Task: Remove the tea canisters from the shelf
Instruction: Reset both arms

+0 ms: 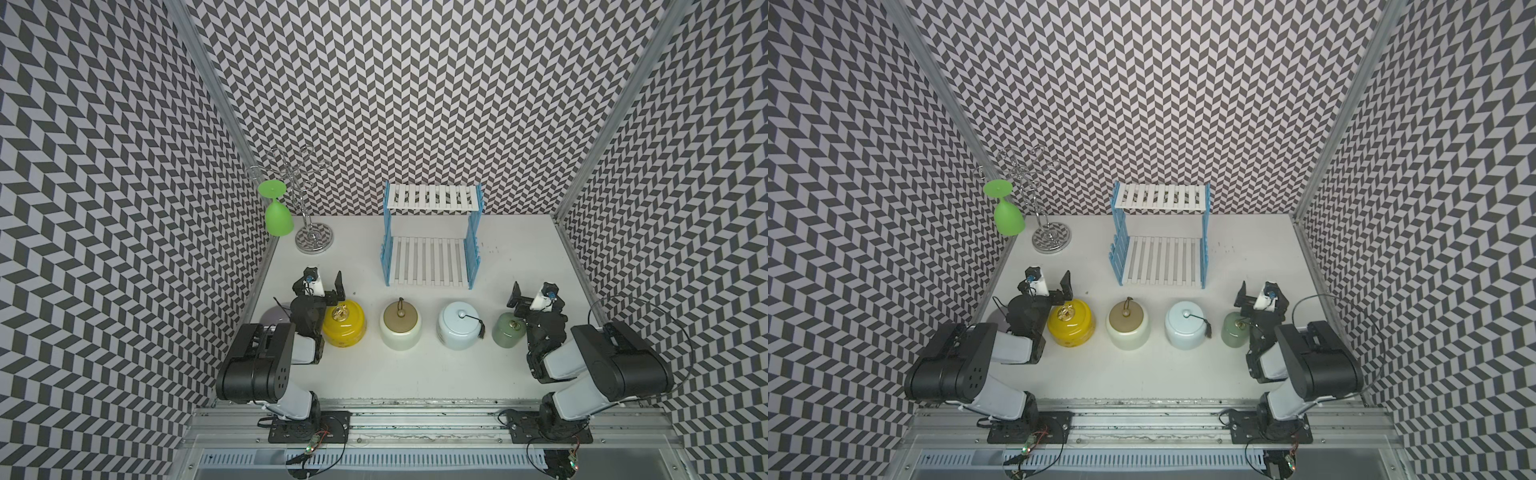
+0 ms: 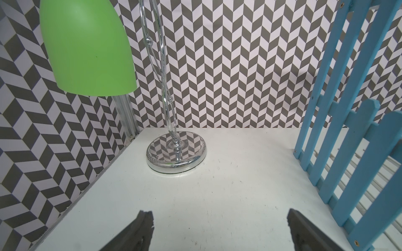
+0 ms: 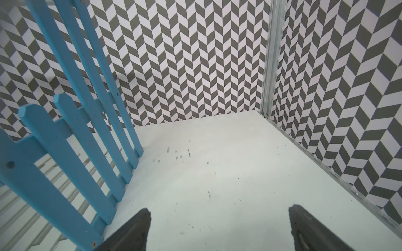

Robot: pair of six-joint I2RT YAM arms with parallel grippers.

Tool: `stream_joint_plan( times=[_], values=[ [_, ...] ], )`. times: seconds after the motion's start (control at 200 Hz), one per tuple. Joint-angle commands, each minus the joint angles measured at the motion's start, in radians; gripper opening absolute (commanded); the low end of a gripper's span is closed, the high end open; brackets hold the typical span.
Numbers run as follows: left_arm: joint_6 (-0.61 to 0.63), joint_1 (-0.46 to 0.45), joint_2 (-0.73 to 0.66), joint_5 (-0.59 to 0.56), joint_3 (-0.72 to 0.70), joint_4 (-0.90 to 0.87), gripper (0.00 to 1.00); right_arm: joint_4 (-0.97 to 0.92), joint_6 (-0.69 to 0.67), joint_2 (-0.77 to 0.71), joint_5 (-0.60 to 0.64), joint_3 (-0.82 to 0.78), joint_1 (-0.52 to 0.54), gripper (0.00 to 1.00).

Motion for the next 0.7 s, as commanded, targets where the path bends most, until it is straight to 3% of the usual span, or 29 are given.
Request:
stream_joint_plan(
  times=[0.0, 0.696],
  values=[
    [0.001, 0.001, 0.007, -0.006, 0.01, -0.019, 1.0, 0.046, 0.004, -0.04, 0.0, 0.026, -0.009, 1.0],
    [0.001, 0.0, 0.007, -0.007, 0.011, -0.018, 1.0, 0.106, -0.022, -0.042, -0.048, 0.008, -0.01, 1.0]
  ],
)
